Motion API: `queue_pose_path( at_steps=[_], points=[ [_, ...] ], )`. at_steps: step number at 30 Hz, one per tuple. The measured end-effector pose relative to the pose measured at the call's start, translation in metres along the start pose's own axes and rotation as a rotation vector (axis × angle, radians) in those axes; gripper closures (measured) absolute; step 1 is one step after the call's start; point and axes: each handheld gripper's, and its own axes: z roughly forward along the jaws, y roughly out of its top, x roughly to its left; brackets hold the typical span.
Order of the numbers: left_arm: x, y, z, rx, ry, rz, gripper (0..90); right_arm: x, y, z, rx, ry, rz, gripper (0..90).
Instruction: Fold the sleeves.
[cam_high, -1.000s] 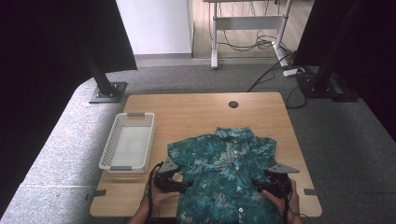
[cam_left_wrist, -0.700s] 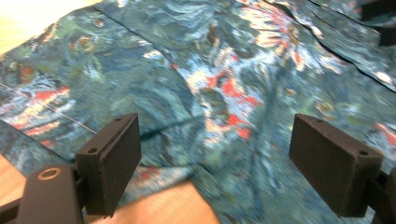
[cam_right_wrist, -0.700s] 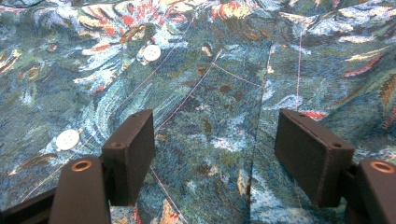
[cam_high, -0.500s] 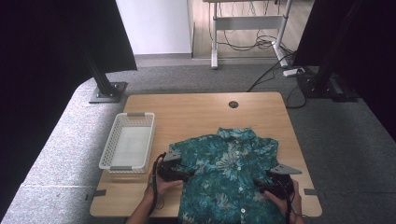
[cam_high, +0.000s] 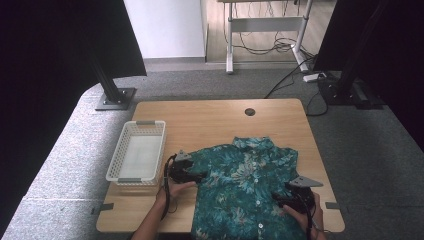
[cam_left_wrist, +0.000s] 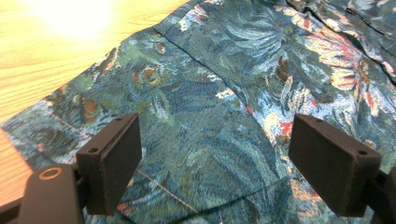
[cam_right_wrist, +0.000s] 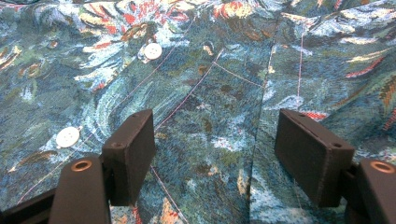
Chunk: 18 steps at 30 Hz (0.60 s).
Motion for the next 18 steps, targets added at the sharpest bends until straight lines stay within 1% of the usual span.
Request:
queue_pose_path(
  at_steps=[2,4,7,9,12,13,15,16,18],
  points=[
    [0.002,0.001,0.002,0.006,-0.003,0.001,16.9,0.0,0.0,0.0,0.001,-0.001,-0.004,28.5],
    [0.005,0.002,0.003,0.008,-0.025,-0.006,17.8,0.0,0.0,0.0,0.002,0.001,-0.008,28.5],
    [0.009,0.003,0.005,0.013,-0.038,-0.011,17.9,-0.002,-0.001,-0.001,0.003,0.004,-0.007,28.5],
    [0.01,0.004,0.007,0.018,-0.04,-0.012,17.9,-0.002,-0.001,-0.001,0.003,0.003,-0.008,28.5],
    [0.014,0.005,0.01,0.03,-0.042,-0.024,18.0,-0.003,-0.001,-0.002,0.003,0.003,-0.009,28.5],
    [0.016,0.006,0.01,0.027,-0.036,-0.028,18.0,-0.004,-0.001,-0.002,0.003,0.002,-0.011,28.5],
    [0.019,0.008,0.011,0.023,-0.041,-0.044,19.1,-0.004,-0.001,-0.002,0.004,0.0,-0.013,28.5],
    [0.021,0.009,0.011,0.027,-0.034,-0.046,19.1,-0.004,-0.001,-0.002,0.004,-0.001,-0.016,28.5],
    [0.024,0.012,0.01,0.022,-0.036,-0.058,19.3,-0.006,-0.002,-0.003,0.005,-0.002,-0.012,28.5]
  ],
)
